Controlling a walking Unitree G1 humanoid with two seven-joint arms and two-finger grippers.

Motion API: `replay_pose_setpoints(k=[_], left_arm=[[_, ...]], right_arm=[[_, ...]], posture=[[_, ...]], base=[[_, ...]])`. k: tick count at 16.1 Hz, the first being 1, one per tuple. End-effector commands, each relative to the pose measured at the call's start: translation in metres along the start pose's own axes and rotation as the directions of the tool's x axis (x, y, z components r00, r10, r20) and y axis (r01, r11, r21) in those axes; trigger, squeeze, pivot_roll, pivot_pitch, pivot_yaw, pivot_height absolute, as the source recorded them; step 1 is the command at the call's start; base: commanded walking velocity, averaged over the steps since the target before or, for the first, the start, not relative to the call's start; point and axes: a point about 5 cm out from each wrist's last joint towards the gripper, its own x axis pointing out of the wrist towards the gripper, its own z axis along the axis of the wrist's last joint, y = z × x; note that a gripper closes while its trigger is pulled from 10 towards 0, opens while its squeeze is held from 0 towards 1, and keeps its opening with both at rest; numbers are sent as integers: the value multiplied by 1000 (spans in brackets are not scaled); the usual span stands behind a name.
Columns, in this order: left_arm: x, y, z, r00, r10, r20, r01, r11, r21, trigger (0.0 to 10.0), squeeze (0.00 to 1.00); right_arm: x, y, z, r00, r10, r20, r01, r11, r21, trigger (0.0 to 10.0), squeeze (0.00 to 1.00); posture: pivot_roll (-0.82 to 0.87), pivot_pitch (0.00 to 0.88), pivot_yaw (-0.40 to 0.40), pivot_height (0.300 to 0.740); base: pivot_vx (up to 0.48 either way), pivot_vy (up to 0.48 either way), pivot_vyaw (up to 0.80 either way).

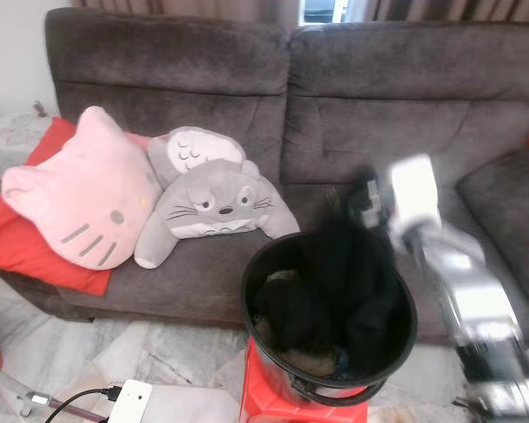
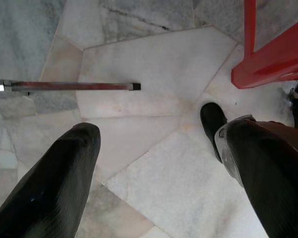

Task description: Hang hanger

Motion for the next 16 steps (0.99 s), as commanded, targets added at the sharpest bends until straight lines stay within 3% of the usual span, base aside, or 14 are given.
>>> replay_pose_setpoints(k=[1,3,8,9,16], left_arm=[[0,1,-4,1000,8,-15,-8,1000,5,10000,0],[0,0,-4,1000,10,-14,-10,1000,3,10000,0],[0,0,-3,1000,14,-12,-14,1000,1,10000,0],[0,0,-3,1000,15,-12,-15,1000,0,10000,0],[0,0,-2,1000,20,-8,-20,1000,-3,10000,0]], right_arm=[[7,10,30,990,24,140,-30,999,39,0,0],[14,28,62,960,88,266,-104,993,46,0,0],[17,46,108,878,150,454,-190,981,42,0,0],[13,53,125,829,191,525,-233,972,13,0,0],[-5,67,178,638,274,720,-321,944,-75,0,0]], posture=[[-106,0,-10,740],[-104,0,-13,740],[-102,0,-14,740],[-107,0,-15,740],[-109,0,-14,740]], base=[[0,0,0],[0,0,0],[0,0,0],[0,0,0],[0,0,0]])
